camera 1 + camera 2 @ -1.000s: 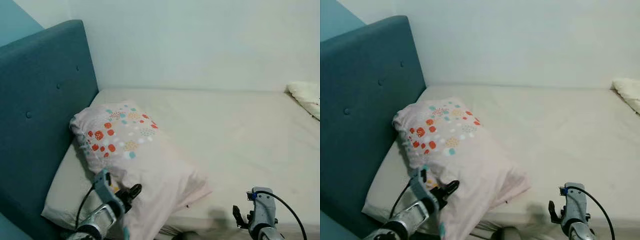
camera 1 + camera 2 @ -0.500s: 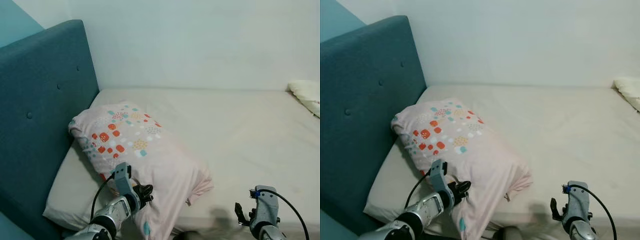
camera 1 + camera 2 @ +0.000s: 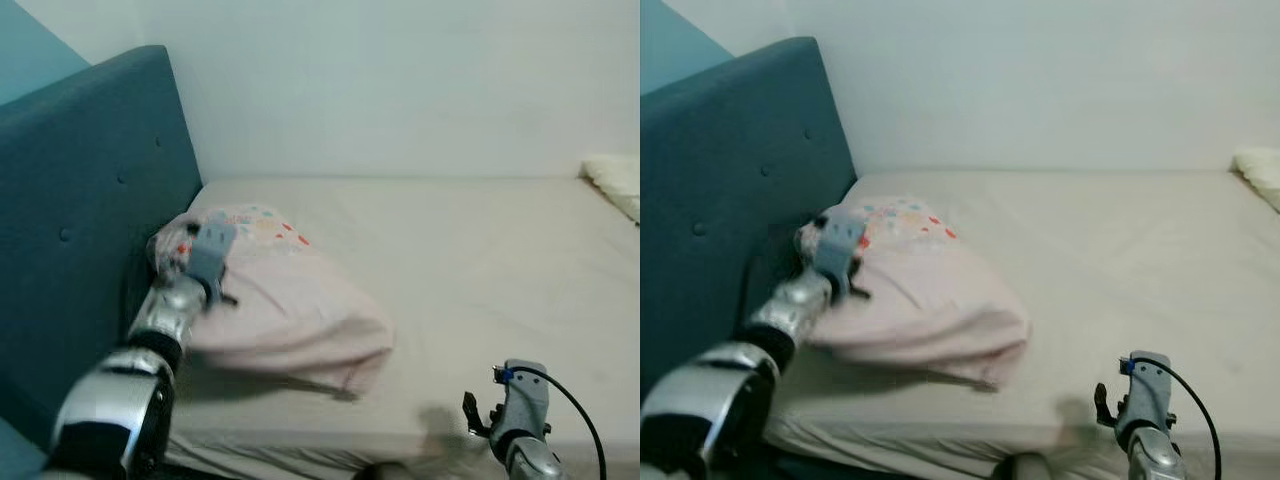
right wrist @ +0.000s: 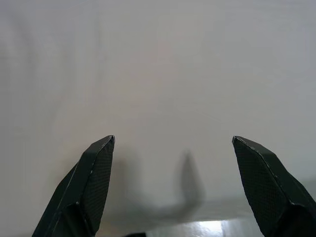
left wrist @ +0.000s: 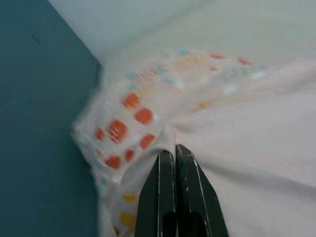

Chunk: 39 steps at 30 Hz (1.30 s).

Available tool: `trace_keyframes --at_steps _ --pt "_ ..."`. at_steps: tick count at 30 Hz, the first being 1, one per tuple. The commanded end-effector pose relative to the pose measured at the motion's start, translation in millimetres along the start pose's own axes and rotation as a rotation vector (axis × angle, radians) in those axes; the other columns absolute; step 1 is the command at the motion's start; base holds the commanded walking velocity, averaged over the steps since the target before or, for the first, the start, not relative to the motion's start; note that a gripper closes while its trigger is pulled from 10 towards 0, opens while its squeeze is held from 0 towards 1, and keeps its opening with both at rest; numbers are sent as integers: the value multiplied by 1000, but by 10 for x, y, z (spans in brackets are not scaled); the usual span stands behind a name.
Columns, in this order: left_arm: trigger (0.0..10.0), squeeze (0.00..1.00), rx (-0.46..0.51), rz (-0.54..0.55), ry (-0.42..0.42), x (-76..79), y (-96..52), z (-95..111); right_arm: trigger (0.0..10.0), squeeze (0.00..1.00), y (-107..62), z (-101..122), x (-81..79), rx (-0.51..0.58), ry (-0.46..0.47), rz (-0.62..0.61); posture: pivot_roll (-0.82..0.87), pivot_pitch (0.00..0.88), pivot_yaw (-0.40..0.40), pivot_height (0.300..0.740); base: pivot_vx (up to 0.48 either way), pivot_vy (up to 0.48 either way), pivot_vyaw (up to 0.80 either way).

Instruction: Clean up the room

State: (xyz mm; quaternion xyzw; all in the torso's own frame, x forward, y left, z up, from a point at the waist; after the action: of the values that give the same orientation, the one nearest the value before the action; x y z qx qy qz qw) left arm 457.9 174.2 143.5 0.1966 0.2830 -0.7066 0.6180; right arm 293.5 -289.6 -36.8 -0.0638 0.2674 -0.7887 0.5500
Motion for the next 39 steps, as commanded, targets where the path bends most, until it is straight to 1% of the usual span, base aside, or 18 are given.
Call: trace_keyframes --at_steps 1,2,5,8,10,12,13,17,20,24,28,30,31,32,35,36,37,39 --pt "0 0 10 62 158 -215 9 72 10000 0 12 -7 -30 5 24 -6 -132 0 75 625 0 0 0" --pt "0 0 10 62 158 -215 9 72 10000 0 12 -7 -30 5 24 -6 -132 0 75 625 0 0 0" --pt "0 0 -8 106 266 -346 -1 50 10000 0 12 2 -12 9 27 -14 -132 0 75 625 0 0 0" --pt "0 0 -122 152 473 -549 -90 -260 10000 0 12 15 17 11 27 -22 -135 0 75 625 0 0 0" --pt "0 0 -122 152 473 -549 -90 -260 10000 0 12 15 17 11 27 -22 -135 0 75 625 0 0 0" --pt "0 0 -247 173 549 -694 -229 -636 10000 0 9 28 47 15 26 -28 -135 0 75 625 0 0 0" --pt "0 0 -247 173 549 -694 -229 -636 10000 0 9 28 47 15 26 -28 -135 0 75 625 0 0 0" --pt "0 0 -410 181 596 -797 -485 -1164 10000 0 15 43 80 13 22 -35 -120 0 64 625 0 0 0" --pt "0 0 -439 173 586 -777 -534 -1264 10000 0 22 48 69 12 21 -34 -117 0 62 625 0 0 0" --pt "0 0 -501 129 579 -617 -659 -1520 10000 0 45 62 -1 13 18 -20 -110 0 57 625 0 0 0" --pt "0 0 -577 53 561 -287 -856 -1857 10000 0 63 63 -69 10 11 -3 -106 0 53 625 0 0 0" --pt "0 0 -589 35 542 -202 -891 -1912 10000 0 65 63 -72 9 11 -1 -106 0 53 625 0 0 0" --pt "0 0 -601 3 518 -80 -928 -1969 10000 0 66 63 -73 9 10 0 -106 0 53 625 0 0 0" --pt "980 0 -620 -33 485 65 -979 -2038 10000 0 68 63 -77 8 9 1 -104 0 54 625 0 0 0" --pt "980 0 -634 -57 464 159 -1016 -2082 10000 0 70 63 -80 7 9 1 -104 0 54 625 0 0 0" --pt "10000 0 -657 -91 441 273 -1076 -2150 10000 0 71 62 -86 7 9 3 -104 0 54 625 0 0 0" --pt "10000 1000 -682 -109 427 357 -1144 -2218 10000 0 72 55 -99 6 9 5 -105 0 55 625 0 0 0" --pt "10000 1000 -699 -113 420 395 -1190 -2262 10000 0 72 48 -111 5 9 8 -107 0 56 625 0 0 0"
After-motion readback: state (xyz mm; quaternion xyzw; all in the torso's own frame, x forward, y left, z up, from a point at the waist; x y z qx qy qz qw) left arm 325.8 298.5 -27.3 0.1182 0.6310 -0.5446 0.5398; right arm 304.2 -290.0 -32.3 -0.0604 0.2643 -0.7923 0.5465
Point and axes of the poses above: a point about 5 cm out from each wrist's last joint towards the gripper, its own y axis pointing out of the wrist towards the gripper, its own z axis along the axis of the wrist's last joint, x = y × z, the point moved 6 cm from there along y, pointing out of the wrist towards the gripper, and after that the axes turned 15 degrees about y, right-handed, at the moved point
